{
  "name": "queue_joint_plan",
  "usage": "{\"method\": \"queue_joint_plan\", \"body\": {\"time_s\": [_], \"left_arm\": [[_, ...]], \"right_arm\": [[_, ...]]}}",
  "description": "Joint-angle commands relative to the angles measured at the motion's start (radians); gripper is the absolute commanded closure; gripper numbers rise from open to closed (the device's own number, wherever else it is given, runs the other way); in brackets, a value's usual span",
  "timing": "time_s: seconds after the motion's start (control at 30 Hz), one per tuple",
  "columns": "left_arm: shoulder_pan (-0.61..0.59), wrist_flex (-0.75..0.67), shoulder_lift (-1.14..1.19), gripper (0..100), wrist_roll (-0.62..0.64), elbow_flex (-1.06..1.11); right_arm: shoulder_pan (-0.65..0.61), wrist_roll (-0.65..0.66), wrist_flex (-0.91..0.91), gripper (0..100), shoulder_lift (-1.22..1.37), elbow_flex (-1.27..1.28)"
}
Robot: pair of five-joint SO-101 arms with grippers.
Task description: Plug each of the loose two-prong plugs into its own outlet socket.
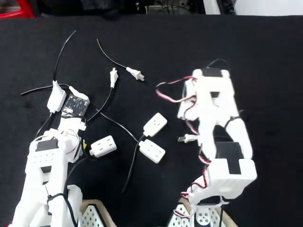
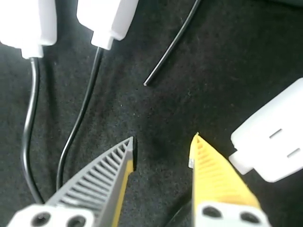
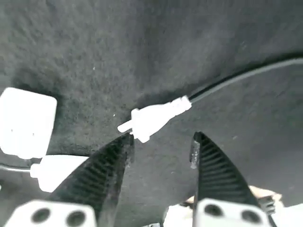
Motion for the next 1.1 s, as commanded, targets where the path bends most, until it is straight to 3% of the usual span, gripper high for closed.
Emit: {"method": "queue_joint_plan", "body": {"time_s": [0.0,0.67,0.77,0.9,1.07], "left_arm": [[-0.001,-0.011,-0.023,81,-0.005,-0.004],[-0.001,-0.009,-0.023,81,-0.005,-0.004],[-0.001,-0.009,-0.023,81,-0.005,-0.004],[-0.001,-0.009,-0.023,81,-0.005,-0.004],[-0.001,-0.009,-0.023,81,-0.005,-0.004]], "right_arm": [[-0.069,-0.110,-0.031,79.7,-0.044,0.054],[-0.015,-0.133,-0.345,80.2,-0.044,0.315],[-0.015,-0.124,-0.385,84.7,-0.044,0.314],[-0.020,-0.041,-0.410,99.2,-0.051,0.311],[-0.017,0.084,-0.393,98.7,-0.053,0.282]]}}
